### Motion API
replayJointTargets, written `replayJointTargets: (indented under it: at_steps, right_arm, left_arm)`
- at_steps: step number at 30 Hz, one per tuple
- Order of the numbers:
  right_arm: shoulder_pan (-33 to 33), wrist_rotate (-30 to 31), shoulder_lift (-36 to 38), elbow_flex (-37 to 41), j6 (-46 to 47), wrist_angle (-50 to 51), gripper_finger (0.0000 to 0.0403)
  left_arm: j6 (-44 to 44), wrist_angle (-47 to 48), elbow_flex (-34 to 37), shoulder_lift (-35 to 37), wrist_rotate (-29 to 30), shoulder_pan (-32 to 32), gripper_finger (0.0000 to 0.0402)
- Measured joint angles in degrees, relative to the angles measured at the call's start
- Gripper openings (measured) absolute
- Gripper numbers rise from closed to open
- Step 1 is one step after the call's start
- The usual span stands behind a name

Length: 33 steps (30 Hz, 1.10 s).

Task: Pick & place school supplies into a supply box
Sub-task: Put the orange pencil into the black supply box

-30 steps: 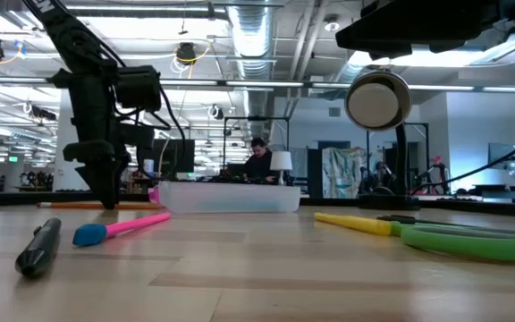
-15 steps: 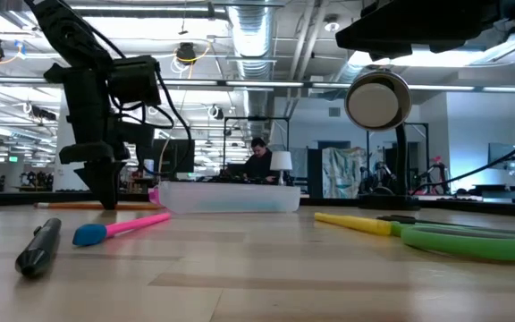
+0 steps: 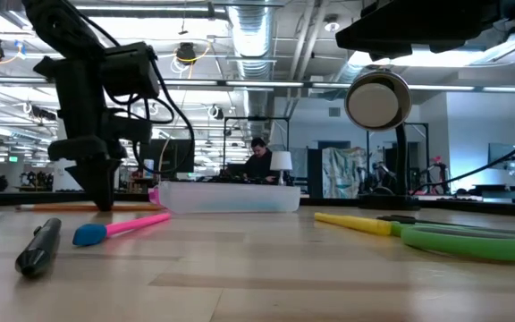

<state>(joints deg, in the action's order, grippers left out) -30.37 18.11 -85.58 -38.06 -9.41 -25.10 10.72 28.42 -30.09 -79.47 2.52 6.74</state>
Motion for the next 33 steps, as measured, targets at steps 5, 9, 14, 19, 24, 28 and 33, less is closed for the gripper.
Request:
replayJointTargets:
  at_steps: [5,9,14,19,24,28,33]
  right_arm:
    - [0.0,0.0,0.0,0.0,0.0,0.2,0.0101]
    - [0.0,0.0,0.0,0.0,0.0,0.2,0.0101]
    - [0.0,0.0,0.0,0.0,0.0,0.2,0.0101]
    - [0.0,0.0,0.0,0.0,0.0,0.2,0.0101]
    - [0.0,0.0,0.0,0.0,0.0,0.2,0.0101]
    - [0.0,0.0,0.0,0.0,0.0,0.2,0.0101]
    - [0.0,0.0,0.0,0.0,0.0,0.2,0.0101]
  left_arm:
    - [3.3,0.2,0.0,0.0,-0.2,-3.2,0.0083]
    - [5.2,0.1,-0.1,0.0,-2.3,-5.5,0.0083]
    - [5.6,0.0,-0.5,0.0,-6.9,-7.6,0.0077]
    - [5.5,0.8,-1.6,-0.4,-9.5,-9.4,0.0036]
    - [4.9,0.8,-2.0,-0.4,-12.4,-10.4,0.0009]
    - [4.9,0.7,-2.0,-0.4,-12.6,-11.0,0.0014]
    - [4.9,0.6,-2.0,-0.4,-12.2,-11.4,0.0006]
